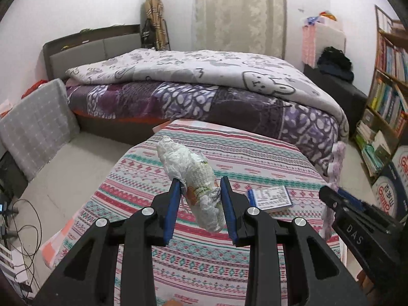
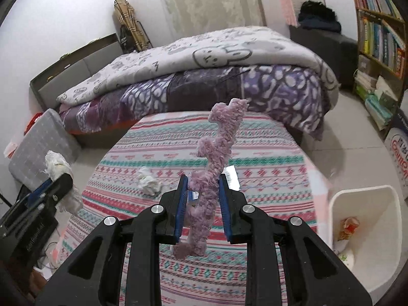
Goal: Collect trash
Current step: 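Carry both items to the white bin and open the right tool to drop the pink strip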
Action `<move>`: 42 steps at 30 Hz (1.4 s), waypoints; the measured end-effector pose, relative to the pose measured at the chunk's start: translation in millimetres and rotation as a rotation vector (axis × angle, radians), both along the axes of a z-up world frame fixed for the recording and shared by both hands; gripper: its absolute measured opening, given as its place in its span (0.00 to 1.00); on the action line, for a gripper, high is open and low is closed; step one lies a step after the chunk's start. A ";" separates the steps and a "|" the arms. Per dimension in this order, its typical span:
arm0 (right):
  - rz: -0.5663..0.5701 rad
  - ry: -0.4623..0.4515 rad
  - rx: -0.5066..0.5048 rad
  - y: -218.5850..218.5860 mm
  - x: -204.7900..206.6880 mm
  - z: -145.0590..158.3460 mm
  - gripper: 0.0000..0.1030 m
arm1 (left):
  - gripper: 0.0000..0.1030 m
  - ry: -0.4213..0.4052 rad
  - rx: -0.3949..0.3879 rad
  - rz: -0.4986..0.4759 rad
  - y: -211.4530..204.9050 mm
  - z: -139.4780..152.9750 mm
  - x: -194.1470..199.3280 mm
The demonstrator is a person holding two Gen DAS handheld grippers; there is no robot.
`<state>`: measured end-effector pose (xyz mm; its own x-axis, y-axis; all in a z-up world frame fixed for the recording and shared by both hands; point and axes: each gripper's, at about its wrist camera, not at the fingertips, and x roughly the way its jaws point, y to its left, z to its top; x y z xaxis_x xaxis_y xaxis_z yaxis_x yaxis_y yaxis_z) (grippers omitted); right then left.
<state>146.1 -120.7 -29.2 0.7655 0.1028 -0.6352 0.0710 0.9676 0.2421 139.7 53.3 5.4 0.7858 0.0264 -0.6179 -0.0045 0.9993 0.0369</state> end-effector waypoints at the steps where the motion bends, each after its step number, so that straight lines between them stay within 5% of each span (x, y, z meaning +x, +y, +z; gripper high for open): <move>1: -0.004 -0.008 -0.011 -1.5 -1.3 2.1 0.22 | 0.31 -0.002 0.004 -0.008 -5.6 -0.6 0.0; 14: -0.080 -0.066 -0.123 -46.8 -31.4 20.1 0.22 | 0.31 -0.030 0.004 -0.094 -70.9 1.8 -4.7; 42: -0.421 0.055 -0.060 -199.9 -82.5 2.2 0.26 | 0.31 -0.024 0.042 -0.362 -198.5 -18.8 -36.9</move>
